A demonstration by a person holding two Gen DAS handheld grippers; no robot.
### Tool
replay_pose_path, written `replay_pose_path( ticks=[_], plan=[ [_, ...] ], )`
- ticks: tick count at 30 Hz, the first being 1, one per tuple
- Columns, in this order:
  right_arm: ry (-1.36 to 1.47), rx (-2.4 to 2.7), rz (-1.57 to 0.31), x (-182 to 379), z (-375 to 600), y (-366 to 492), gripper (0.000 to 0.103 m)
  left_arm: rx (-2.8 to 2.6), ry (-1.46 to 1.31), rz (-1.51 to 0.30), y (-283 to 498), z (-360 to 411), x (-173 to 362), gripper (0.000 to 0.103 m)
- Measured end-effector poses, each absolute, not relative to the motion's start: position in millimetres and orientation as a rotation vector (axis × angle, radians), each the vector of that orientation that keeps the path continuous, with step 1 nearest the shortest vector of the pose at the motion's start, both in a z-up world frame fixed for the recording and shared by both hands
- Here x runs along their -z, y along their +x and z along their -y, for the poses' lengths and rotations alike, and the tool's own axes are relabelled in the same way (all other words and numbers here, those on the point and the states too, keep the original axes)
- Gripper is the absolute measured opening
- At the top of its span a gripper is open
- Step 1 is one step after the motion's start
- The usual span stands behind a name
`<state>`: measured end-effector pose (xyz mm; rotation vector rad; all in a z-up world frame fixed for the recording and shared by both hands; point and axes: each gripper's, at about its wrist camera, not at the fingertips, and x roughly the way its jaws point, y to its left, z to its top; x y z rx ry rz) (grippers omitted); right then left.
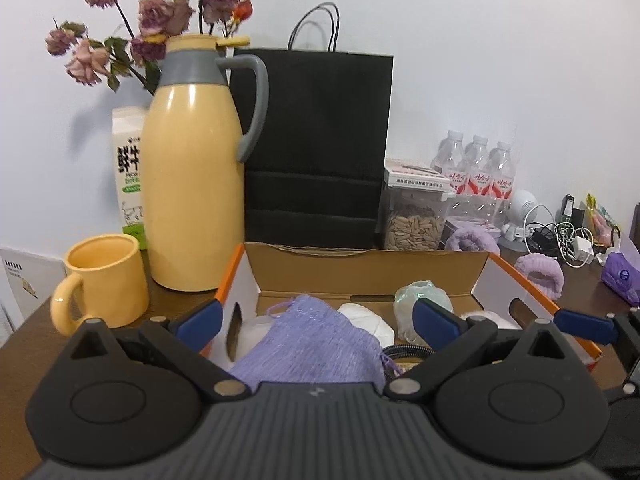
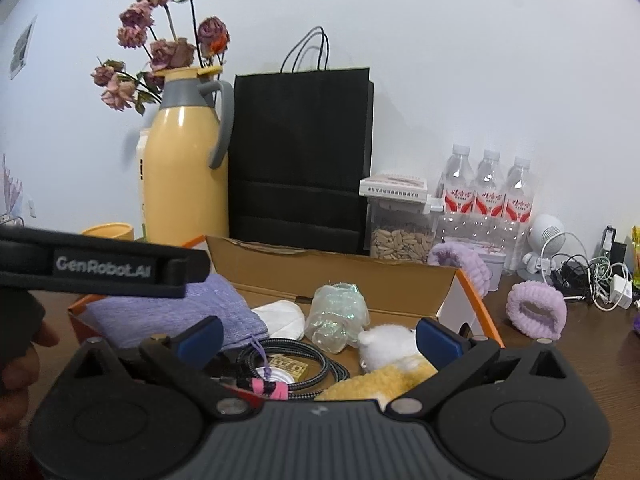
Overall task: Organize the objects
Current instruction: 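Withdraw both tools from the box and move the left tool toward the red rose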
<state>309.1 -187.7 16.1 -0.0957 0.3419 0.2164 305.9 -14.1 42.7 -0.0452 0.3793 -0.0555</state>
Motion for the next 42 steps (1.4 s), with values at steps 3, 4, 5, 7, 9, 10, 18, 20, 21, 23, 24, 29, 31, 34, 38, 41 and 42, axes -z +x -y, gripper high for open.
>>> replay_pose_path(
  ticks=[3,4,5,7,9,10,18,20,21,23,24,29,31,34,38,41,42],
  plan=[
    [-0.117,-0.214,-0.32,-16,188,295,0.103,0.057,-0.036,-0.358,294,11,-40,0.103],
    [-0.128,-0.211,-0.314,-15,189,290,0.103,0.054,-0.034,-0.361,291,9,-39,0.103],
    [-0.135,-0.209,-0.312,-15,190,286,0.103,0.051,-0.033,-0.364,288,8,-38,0.103],
    [-0.146,-0.206,-0.307,-12,192,275,0.103,0.044,-0.03,-0.367,279,5,-34,0.103],
    [-0.149,-0.206,-0.305,-12,194,267,0.103,0.043,-0.031,-0.371,270,2,-32,0.103],
    [-0.147,-0.208,-0.305,-11,196,263,0.103,0.044,-0.031,-0.373,265,0,-31,0.103],
    [-0.121,-0.223,-0.334,-4,207,235,0.103,0.042,-0.029,-0.473,238,-12,-6,0.103],
    [-0.123,-0.226,-0.349,0,208,228,0.103,0.04,-0.038,-0.49,233,-16,-4,0.103],
    [-0.126,-0.227,-0.353,1,207,224,0.103,0.04,-0.041,-0.497,230,-17,-2,0.103],
    [-0.131,-0.228,-0.359,4,207,217,0.103,0.047,-0.036,-0.517,224,-18,2,0.103],
    [-0.132,-0.228,-0.363,6,207,214,0.103,0.052,-0.032,-0.526,221,-17,4,0.103],
    [-0.15,-0.226,-0.378,10,203,206,0.103,0.078,0.01,-0.555,210,-7,12,0.103],
    [-0.154,-0.225,-0.381,12,202,202,0.103,0.084,0.018,-0.566,206,-5,14,0.103],
    [-0.158,-0.224,-0.386,13,203,200,0.103,0.093,0.025,-0.583,203,-2,17,0.103],
    [-0.151,-0.215,-0.394,14,204,200,0.103,0.104,0.027,-0.614,204,-1,20,0.103],
    [-0.149,-0.214,-0.4,14,204,202,0.103,0.108,0.029,-0.626,205,-1,21,0.103],
    [-0.151,-0.215,-0.402,14,204,202,0.103,0.109,0.031,-0.628,205,0,22,0.103]
  ],
)
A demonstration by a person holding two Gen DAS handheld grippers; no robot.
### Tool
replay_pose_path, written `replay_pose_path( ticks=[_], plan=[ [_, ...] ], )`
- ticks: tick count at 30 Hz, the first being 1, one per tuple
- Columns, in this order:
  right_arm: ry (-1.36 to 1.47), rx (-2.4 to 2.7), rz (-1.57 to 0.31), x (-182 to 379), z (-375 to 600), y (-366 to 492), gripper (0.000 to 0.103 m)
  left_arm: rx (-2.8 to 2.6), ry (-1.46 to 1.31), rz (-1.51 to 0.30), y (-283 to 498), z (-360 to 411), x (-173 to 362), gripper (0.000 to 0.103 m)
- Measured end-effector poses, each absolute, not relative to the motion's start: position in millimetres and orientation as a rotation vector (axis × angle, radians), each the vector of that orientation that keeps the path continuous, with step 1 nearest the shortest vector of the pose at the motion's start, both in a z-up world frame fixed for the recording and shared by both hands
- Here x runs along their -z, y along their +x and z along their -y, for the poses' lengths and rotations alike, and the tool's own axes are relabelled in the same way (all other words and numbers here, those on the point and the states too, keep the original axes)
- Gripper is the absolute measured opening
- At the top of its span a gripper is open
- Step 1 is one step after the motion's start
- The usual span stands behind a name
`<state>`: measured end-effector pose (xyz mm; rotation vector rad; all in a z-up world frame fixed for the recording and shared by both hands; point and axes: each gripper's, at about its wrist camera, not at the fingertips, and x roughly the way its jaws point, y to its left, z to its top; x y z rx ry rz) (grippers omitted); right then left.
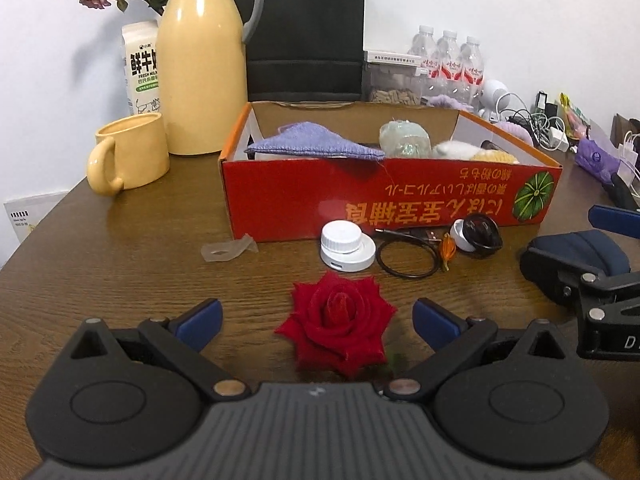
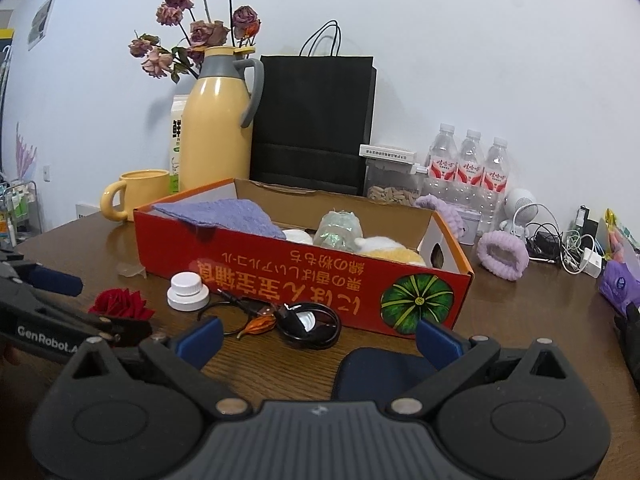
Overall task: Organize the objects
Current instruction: 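Withdraw both tools from the box and move the left tool toward the red rose, then grasp the red rose with the left tool while the right tool grasps the black cable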
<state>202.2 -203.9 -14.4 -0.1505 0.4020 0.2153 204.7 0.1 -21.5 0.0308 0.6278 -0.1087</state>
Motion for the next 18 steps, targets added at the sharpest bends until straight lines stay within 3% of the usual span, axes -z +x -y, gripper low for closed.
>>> replay_pose_path(
  ticks=[7,10,14,18],
  plan=[
    [-0.159,-0.218,-0.42,15.7,202.1,204.8,0.103,0.111,0.035,-0.633,205.1,1.7,22.0,0.103],
    [-0.162,-0.219,-0.424,16.2,201.4,205.3,0.103,0.115,0.034,-0.636,205.5,1.8,22.3,0.09],
    [-0.165,-0.217,-0.43,16.7,201.3,206.0,0.103,0.117,0.018,-0.628,204.4,-0.5,21.1,0.052],
    [-0.169,-0.215,-0.443,17.5,200.6,208.2,0.103,0.129,0.001,-0.603,201.8,-2.4,18.2,0.045]
  ],
)
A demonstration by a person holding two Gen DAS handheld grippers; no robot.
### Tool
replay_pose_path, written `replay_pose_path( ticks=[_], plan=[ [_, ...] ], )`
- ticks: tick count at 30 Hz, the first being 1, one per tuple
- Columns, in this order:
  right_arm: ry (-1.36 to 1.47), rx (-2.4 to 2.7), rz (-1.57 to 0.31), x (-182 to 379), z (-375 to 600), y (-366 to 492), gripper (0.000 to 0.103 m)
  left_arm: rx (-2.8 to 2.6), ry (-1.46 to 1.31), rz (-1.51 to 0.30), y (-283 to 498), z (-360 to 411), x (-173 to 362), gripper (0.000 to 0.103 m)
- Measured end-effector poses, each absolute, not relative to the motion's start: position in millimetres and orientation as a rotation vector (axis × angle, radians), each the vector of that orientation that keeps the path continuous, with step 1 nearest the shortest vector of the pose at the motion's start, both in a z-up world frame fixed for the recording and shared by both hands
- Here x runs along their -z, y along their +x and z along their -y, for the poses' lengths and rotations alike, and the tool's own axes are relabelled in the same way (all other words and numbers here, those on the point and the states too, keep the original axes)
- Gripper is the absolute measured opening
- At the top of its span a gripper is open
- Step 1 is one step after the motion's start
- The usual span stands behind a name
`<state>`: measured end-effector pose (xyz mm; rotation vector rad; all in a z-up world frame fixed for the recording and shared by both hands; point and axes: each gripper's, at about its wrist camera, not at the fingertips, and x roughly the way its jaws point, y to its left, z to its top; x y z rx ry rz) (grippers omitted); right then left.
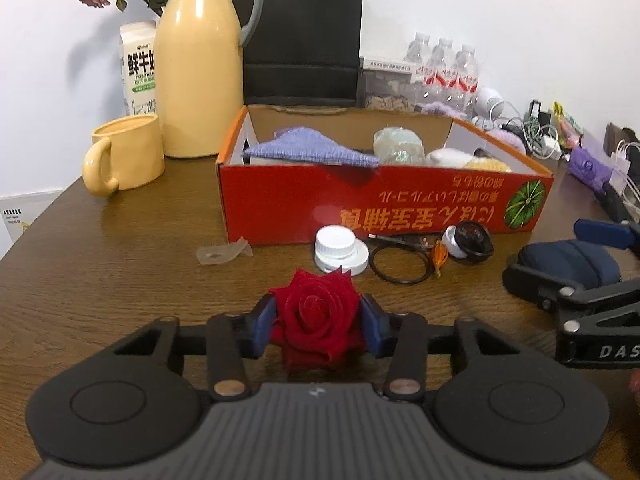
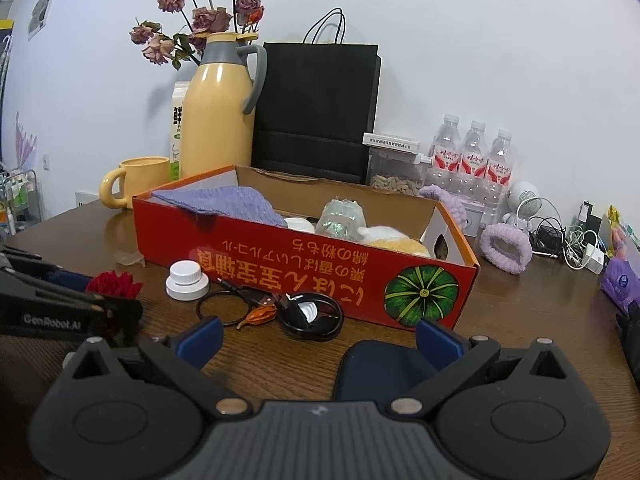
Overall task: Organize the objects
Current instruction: 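Grasp the red rose with the left tool while the right tool grasps the black cable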
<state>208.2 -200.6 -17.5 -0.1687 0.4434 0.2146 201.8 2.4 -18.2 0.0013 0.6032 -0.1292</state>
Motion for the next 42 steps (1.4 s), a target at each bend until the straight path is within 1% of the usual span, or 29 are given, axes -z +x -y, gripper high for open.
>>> replay_pose_path(
  ticks=[11,16,18,21,23,26,31,33,34,35,42],
  plan=[
    [-0.17,-0.211,-0.505,22,199,218,0.103,0.092,-0.024,-0.549,197,-8,13,0.045],
    [-0.116,-0.2,-0.495,21,203,228,0.103,0.074,-0.041,-0.523,195,-12,9,0.045],
    [-0.099,-0.196,-0.507,22,203,237,0.101,0.065,-0.051,-0.516,194,-14,8,0.044],
    [-0.072,-0.205,-0.547,24,202,252,0.089,0.058,-0.064,-0.515,195,-17,8,0.045],
    [-0.057,-0.206,-0.565,26,202,260,0.078,0.058,-0.07,-0.515,194,-18,7,0.045],
    [-0.038,-0.206,-0.583,28,202,268,0.073,0.063,-0.072,-0.512,194,-19,7,0.045],
    [-0.011,-0.231,-0.605,30,202,277,0.071,0.065,-0.074,-0.507,193,-19,6,0.045],
    [-0.003,-0.242,-0.616,31,201,280,0.063,0.065,-0.075,-0.506,193,-19,6,0.045],
    [0.002,-0.248,-0.623,32,201,282,0.055,0.065,-0.075,-0.506,193,-18,6,0.045],
    [0.007,-0.251,-0.627,32,201,282,0.052,0.065,-0.075,-0.506,193,-19,6,0.045],
    [0.02,-0.261,-0.6,30,202,275,0.049,0.065,-0.078,-0.505,193,-19,6,0.045]
  ],
)
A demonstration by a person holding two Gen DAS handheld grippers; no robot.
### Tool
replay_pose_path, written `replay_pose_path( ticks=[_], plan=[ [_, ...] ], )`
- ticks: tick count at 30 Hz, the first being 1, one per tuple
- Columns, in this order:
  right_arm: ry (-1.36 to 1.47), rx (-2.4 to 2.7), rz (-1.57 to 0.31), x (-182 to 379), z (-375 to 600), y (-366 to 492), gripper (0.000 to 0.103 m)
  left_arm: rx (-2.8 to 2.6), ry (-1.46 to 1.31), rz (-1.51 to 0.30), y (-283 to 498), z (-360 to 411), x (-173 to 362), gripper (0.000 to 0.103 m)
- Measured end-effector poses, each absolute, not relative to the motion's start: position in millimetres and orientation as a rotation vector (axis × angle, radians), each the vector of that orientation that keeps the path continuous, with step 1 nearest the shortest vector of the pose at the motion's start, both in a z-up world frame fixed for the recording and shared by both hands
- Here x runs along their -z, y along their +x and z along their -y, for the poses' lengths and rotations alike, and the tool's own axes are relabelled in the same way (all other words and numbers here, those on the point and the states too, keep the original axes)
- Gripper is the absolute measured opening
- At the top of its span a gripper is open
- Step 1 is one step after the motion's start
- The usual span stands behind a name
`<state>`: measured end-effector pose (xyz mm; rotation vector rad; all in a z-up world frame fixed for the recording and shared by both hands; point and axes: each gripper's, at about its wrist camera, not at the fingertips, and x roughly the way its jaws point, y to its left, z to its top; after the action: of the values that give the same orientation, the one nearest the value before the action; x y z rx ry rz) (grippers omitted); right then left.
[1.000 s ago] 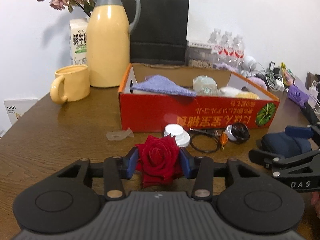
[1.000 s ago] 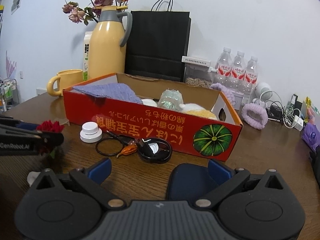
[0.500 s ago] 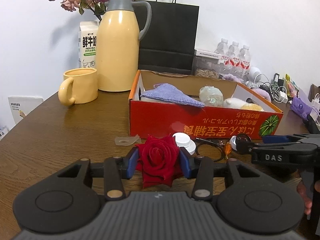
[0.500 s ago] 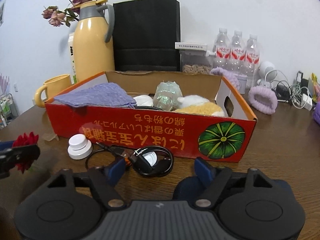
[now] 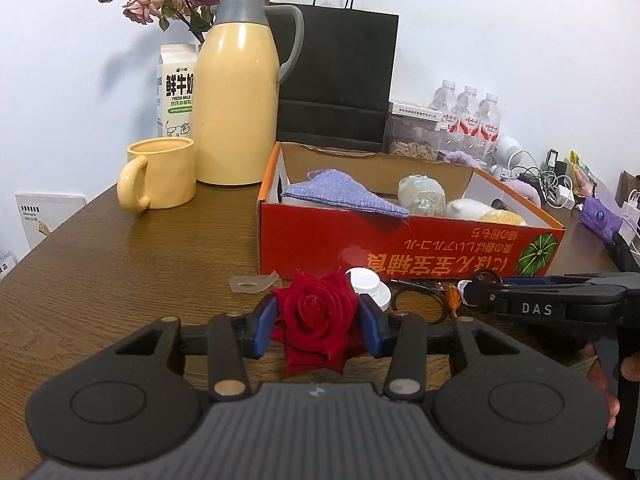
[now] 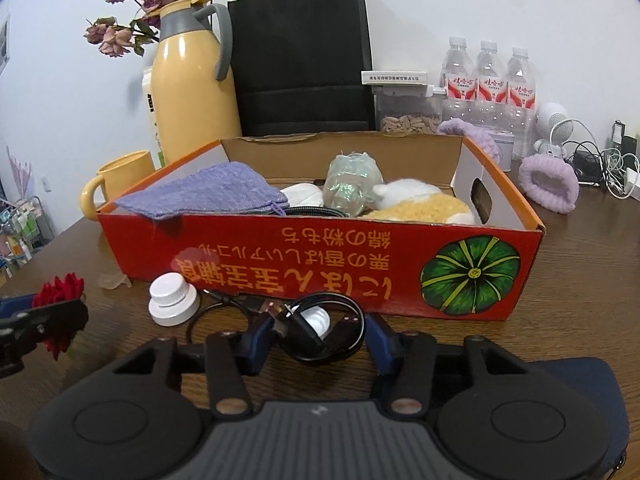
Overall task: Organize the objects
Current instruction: 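Grasp the red rose with the left tool while the right tool grasps the black cable, then lower the rose into the box with the left tool while the right tool drops the cable in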
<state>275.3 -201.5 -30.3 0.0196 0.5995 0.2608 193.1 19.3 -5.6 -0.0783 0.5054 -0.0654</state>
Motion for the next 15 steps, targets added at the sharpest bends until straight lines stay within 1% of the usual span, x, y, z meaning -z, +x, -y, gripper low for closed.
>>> replay_pose_path(
  ticks=[15],
  plan=[
    [-0.014,-0.247,-0.395,8,204,234,0.047,0.062,-0.099,-0.466,189,-23,-1,0.044]
  ],
)
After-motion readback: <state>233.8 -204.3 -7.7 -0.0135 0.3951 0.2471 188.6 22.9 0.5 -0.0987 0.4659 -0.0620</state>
